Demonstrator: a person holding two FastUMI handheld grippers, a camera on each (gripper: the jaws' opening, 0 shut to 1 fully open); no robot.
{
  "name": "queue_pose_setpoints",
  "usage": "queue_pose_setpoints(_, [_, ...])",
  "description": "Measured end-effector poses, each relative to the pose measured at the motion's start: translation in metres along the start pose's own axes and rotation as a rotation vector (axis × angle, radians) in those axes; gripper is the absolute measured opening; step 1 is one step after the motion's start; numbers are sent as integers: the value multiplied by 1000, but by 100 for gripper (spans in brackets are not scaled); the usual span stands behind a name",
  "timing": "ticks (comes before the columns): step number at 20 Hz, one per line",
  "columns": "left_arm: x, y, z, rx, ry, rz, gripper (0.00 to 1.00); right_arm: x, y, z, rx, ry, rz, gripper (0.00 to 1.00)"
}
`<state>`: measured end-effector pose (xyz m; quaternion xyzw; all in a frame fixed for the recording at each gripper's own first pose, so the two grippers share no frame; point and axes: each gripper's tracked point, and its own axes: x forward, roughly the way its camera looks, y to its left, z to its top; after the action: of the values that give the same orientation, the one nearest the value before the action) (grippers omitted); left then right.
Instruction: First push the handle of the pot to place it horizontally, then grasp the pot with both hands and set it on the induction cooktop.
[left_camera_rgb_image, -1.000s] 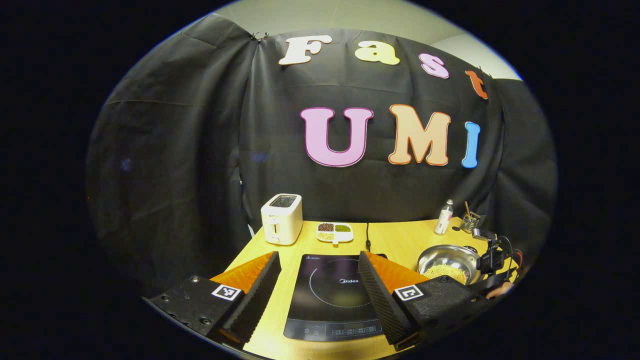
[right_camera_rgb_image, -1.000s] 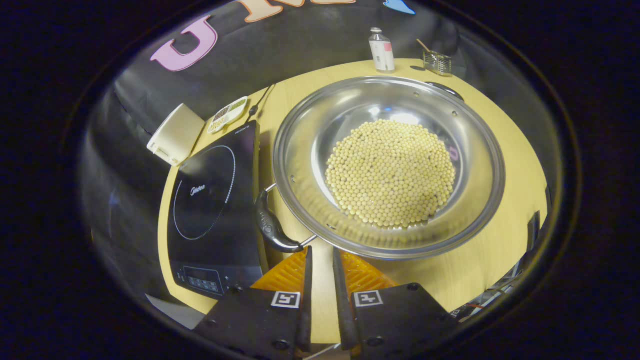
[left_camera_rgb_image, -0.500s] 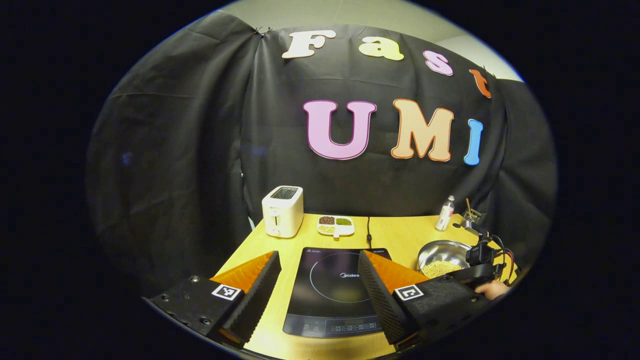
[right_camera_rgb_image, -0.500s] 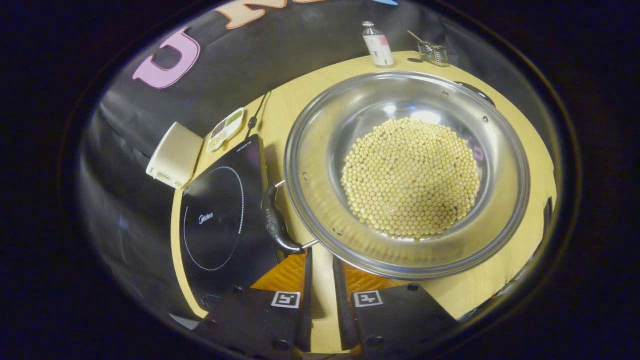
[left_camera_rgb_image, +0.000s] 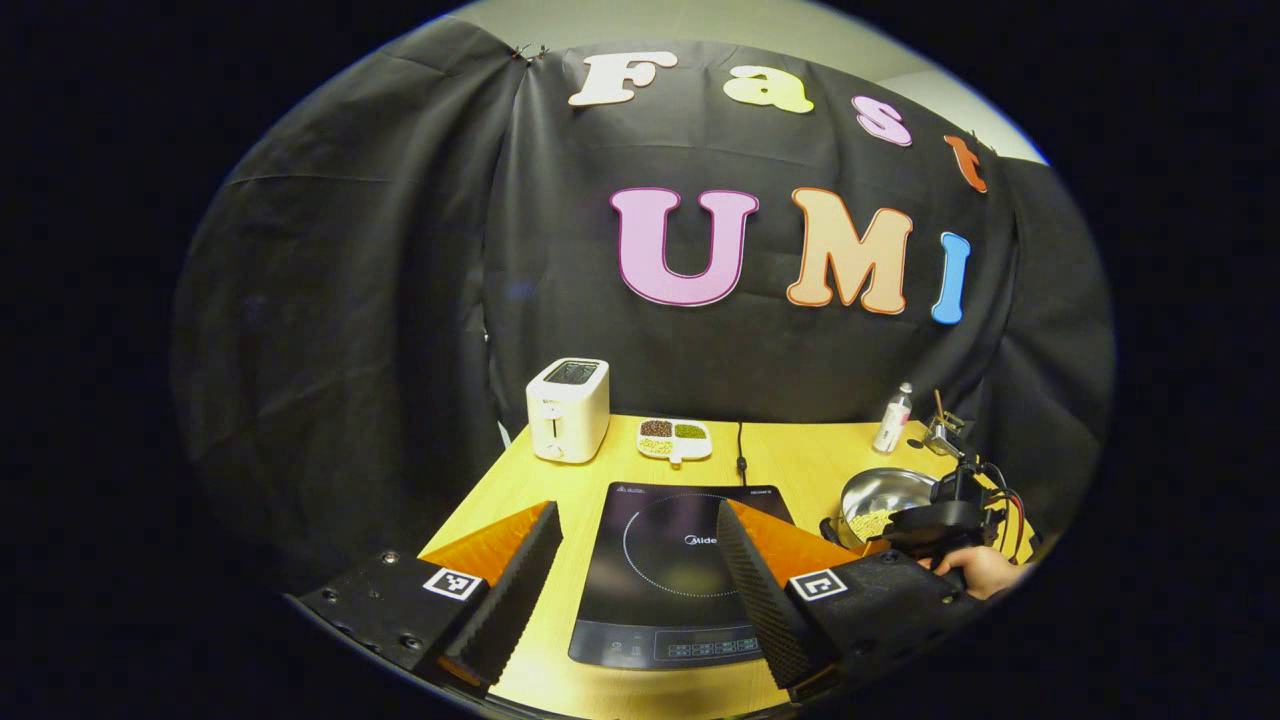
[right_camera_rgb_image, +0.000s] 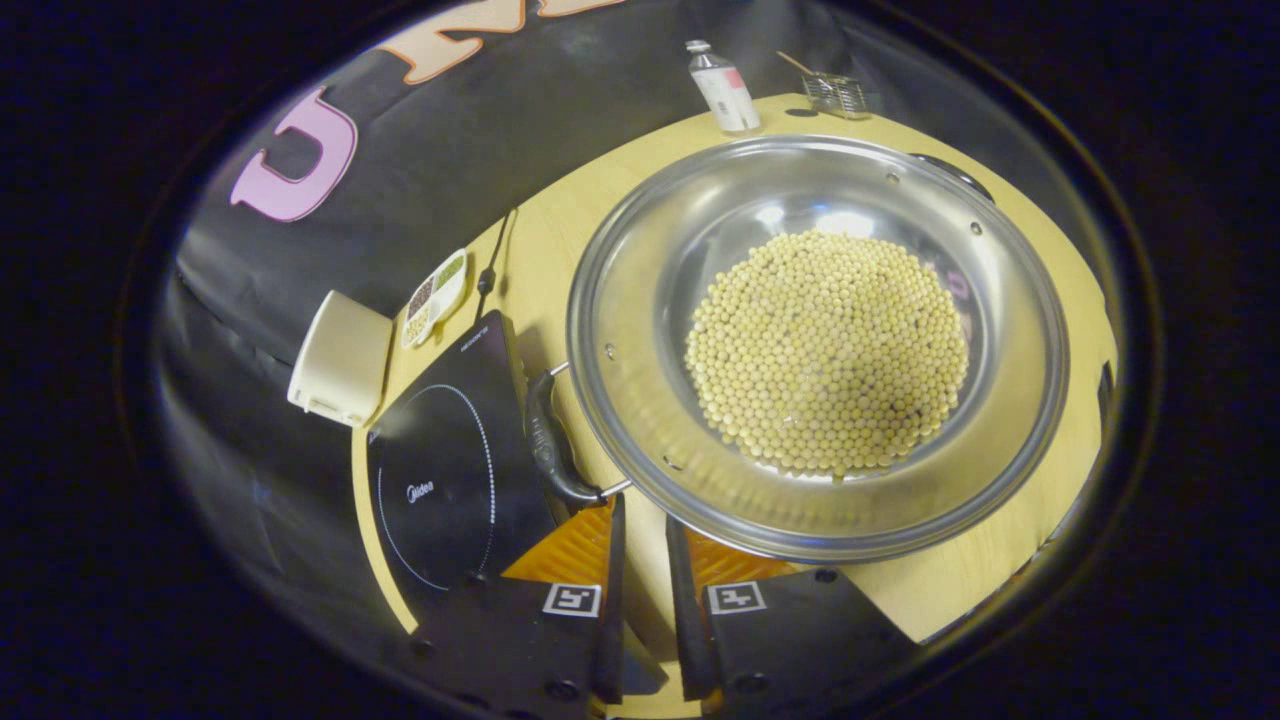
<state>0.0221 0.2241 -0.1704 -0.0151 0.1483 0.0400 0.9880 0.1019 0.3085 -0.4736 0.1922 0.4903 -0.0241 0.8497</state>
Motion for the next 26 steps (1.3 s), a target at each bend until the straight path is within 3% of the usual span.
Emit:
queue_pose_setpoints(1, [1,-2,-1,-5,6,-6,96,-2,0,0,1,6,5,24])
queue_pose_setpoints(2, [3,-4,-3,-12,10,-12,96,-5,0,1,2,7,10,14])
queue_pose_setpoints(6, [10,-15,-9,-36,33,-44,96,-29,0,0,14,30,66,14])
queue_pose_setpoints(7, [12,-19,-10,-38,41,-51,96,-37,-5,1,23,34,78,31])
queue_pose_setpoints(8, [15,-23,-13,-40,49,-59,96,-43,-7,-4,29,44,95,31])
queue_pose_setpoints(9, [18,-27,-12,-40,55,-70,96,-52,-14,-3,28,54,101,48])
queue_pose_setpoints(10, [22,-32,-13,-39,62,-81,96,-60,-22,-3,26,60,105,53])
queue_pose_setpoints(13, [30,-48,-23,-32,105,-104,96,-84,-49,3,42,89,114,99])
queue_pose_setpoints(15, [37,-61,-30,-31,140,-110,96,-97,-69,13,63,99,108,100])
queue_pose_setpoints(16, [42,-69,-33,-35,155,-112,100,-102,-80,19,68,100,102,93])
queue_pose_setpoints(19, [52,-97,-42,-56,211,-117,95,-115,-113,49,69,105,89,94])
queue_pose_setpoints(20, [56,-107,-46,-62,237,-116,95,-118,-124,61,65,109,83,100])
queue_pose_setpoints(21, [60,-119,-52,-67,264,-121,96,-120,-135,73,58,113,80,94])
queue_pose_setpoints(26, [75,-181,-86,-145,437,-197,96,-119,-179,136,47,159,96,94])
